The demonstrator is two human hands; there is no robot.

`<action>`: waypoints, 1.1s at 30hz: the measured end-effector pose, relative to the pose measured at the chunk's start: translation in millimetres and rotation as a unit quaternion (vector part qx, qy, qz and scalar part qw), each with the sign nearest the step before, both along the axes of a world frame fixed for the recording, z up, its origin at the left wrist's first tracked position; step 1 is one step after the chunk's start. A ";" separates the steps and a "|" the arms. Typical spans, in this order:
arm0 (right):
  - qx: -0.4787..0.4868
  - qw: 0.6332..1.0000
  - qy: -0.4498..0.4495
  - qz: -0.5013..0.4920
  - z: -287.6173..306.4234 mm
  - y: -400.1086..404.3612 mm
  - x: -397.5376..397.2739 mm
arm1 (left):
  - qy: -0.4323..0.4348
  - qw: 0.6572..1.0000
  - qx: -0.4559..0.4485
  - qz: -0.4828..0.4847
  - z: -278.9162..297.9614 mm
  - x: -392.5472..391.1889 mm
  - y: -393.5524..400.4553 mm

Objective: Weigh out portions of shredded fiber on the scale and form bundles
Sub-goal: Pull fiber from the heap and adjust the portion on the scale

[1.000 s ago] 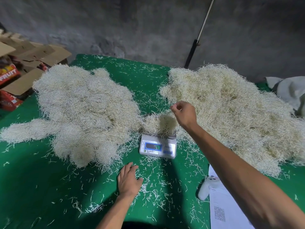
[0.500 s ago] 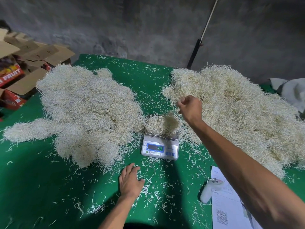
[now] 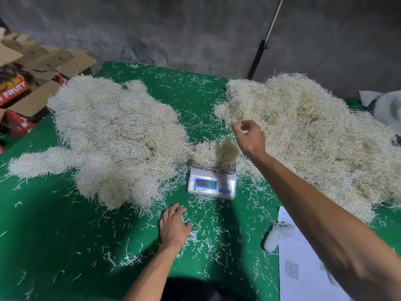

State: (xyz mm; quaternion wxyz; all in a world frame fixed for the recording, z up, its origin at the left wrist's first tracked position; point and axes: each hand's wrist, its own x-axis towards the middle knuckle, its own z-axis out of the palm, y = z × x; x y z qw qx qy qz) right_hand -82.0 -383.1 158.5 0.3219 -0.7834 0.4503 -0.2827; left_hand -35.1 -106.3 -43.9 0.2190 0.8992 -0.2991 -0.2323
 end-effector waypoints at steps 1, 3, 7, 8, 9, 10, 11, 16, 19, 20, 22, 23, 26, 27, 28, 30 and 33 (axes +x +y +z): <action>0.002 1.000 -0.001 -0.001 -0.6 -0.2 -0.1 | 0.000 1.000 0.000 0.000 -0.1 -0.1 0.2; 0.008 1.000 -0.002 -0.002 -2.0 -1.3 0.2 | 0.001 1.000 0.000 0.000 -0.4 0.0 0.9; 0.027 1.000 -0.015 -0.006 -5.7 -3.0 0.9 | -0.011 1.000 0.012 -0.015 -0.1 1.0 -0.1; 0.029 0.999 -0.015 -0.006 -6.9 -2.8 0.9 | -0.016 1.000 0.018 -0.021 0.3 1.6 -0.6; 0.032 0.999 -0.013 -0.005 -8.4 -2.4 0.7 | -0.020 0.999 0.023 -0.026 0.6 1.7 -1.1; 0.035 0.999 -0.012 -0.004 -10.4 -2.2 0.5 | -0.024 0.999 0.027 -0.029 1.1 1.7 -1.5; 0.039 0.999 -0.011 -0.004 -12.1 -2.0 0.5 | -0.026 0.999 0.030 -0.031 1.7 1.6 -2.2; 0.054 0.999 -0.005 -0.002 -16.7 -1.5 1.2 | -0.030 0.997 0.051 -0.039 7.1 2.0 -3.7; 0.063 0.998 0.002 -0.005 -22.3 -4.8 -0.4 | -0.070 0.996 0.050 -0.035 20.4 6.3 -14.6; 0.068 0.998 0.008 -0.005 -26.1 -6.6 -1.6 | -0.076 0.996 0.037 -0.028 26.9 9.5 -20.9; 0.077 0.997 0.021 -0.005 -37.9 -10.0 -4.7 | -0.077 0.997 0.002 -0.014 43.5 16.3 -36.8; 0.083 0.996 0.026 -0.005 -44.3 -12.1 -6.6 | -0.063 0.998 -0.020 -0.005 51.2 20.4 -46.8; 0.105 0.994 0.037 -0.004 -61.8 -19.6 -9.5 | 0.074 0.986 -0.145 0.032 76.4 29.8 -81.2; 0.115 0.993 0.037 0.000 -67.4 -22.5 -8.1 | 0.108 0.976 -0.185 0.043 84.6 32.3 -93.3; 0.126 0.991 0.035 0.002 -73.0 -26.1 -5.0 | 0.122 0.967 -0.216 0.056 92.5 35.4 -106.4; 0.139 0.990 0.023 0.005 -81.3 -31.7 5.0 | 0.143 0.948 -0.270 0.089 107.1 41.8 -133.0; 0.126 0.992 -0.018 -0.005 -93.4 -40.9 24.5 | 0.204 0.912 -0.324 0.150 111.3 54.8 -173.2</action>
